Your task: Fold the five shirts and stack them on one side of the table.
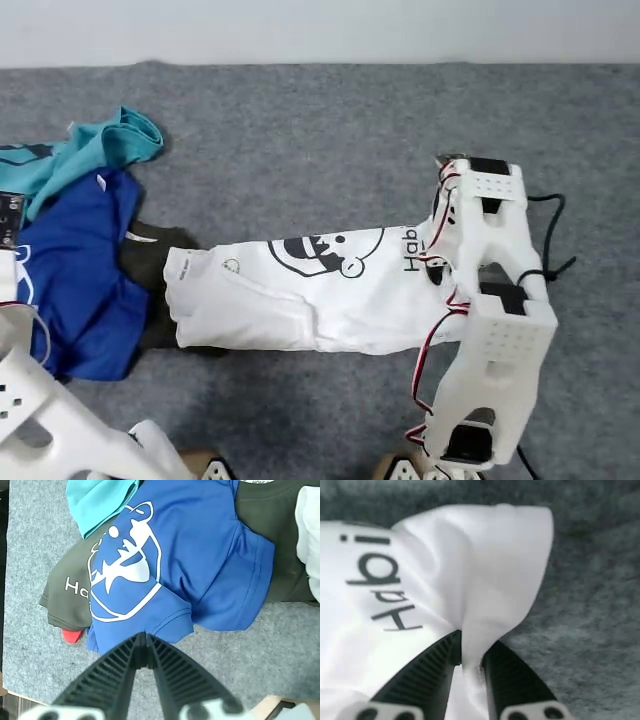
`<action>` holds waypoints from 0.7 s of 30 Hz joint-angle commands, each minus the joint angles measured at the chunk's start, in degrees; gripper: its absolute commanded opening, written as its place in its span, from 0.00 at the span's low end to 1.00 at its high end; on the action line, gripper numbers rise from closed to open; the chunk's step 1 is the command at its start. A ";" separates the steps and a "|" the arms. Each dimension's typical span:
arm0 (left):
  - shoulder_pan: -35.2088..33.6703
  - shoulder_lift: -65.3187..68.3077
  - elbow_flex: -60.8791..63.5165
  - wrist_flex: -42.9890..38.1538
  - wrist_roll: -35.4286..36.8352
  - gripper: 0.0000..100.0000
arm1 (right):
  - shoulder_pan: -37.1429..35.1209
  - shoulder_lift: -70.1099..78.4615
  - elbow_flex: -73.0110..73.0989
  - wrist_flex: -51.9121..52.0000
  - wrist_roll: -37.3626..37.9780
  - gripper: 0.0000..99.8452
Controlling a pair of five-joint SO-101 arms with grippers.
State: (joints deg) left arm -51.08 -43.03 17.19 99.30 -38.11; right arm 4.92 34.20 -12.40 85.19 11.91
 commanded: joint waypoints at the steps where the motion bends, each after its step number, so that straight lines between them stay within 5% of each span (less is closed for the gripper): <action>1: 0.35 -1.05 -0.13 1.14 -0.35 0.01 | 4.62 -6.37 -0.53 0.92 5.71 0.01; 12: 0.44 -1.05 -0.13 1.14 -0.18 0.01 | 19.38 -7.08 -5.36 -1.98 22.59 0.01; 21: 0.44 -1.23 -0.13 1.14 -0.09 0.01 | 18.42 -7.69 -8.26 4.18 24.26 0.01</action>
State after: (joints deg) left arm -51.08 -43.03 17.19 99.30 -38.11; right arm 24.79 31.03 -17.49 86.24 35.56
